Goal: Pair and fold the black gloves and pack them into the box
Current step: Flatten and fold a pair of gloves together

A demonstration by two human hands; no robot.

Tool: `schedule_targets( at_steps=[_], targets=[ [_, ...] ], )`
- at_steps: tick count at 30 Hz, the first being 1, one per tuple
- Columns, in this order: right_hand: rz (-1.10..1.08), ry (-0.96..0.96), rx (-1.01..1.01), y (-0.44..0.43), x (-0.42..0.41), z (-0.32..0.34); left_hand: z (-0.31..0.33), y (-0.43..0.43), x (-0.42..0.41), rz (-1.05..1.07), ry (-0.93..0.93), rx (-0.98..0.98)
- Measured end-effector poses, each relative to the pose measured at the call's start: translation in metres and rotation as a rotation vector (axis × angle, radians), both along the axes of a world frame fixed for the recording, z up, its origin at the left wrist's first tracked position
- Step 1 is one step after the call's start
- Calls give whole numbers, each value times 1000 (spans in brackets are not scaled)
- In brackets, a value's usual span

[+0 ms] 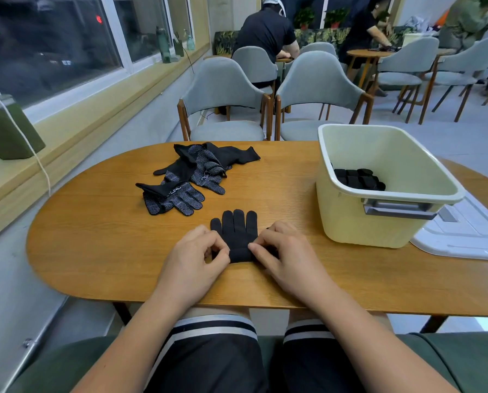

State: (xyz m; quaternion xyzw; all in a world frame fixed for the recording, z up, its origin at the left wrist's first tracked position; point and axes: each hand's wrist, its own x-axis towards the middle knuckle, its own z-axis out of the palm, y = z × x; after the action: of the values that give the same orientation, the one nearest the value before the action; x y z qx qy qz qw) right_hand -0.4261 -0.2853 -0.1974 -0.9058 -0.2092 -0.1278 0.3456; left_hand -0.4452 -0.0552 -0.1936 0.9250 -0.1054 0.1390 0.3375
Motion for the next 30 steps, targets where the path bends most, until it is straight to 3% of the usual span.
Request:
schedule_targets(
  at_steps=[3, 10, 24, 30],
  targets=[
    [-21, -30, 0, 1, 2, -1, -1, -1, 1, 21, -30, 45],
    [133, -354, -198, 2, -5, -3, -5, -1, -7, -126, -247, 168],
    [110, -274, -194, 3, -8, -2, -6, 0, -7, -86, -199, 224],
    [141, -222, -179, 2, -15, 6, 1, -1, -16, -129, -151, 156]
  ],
)
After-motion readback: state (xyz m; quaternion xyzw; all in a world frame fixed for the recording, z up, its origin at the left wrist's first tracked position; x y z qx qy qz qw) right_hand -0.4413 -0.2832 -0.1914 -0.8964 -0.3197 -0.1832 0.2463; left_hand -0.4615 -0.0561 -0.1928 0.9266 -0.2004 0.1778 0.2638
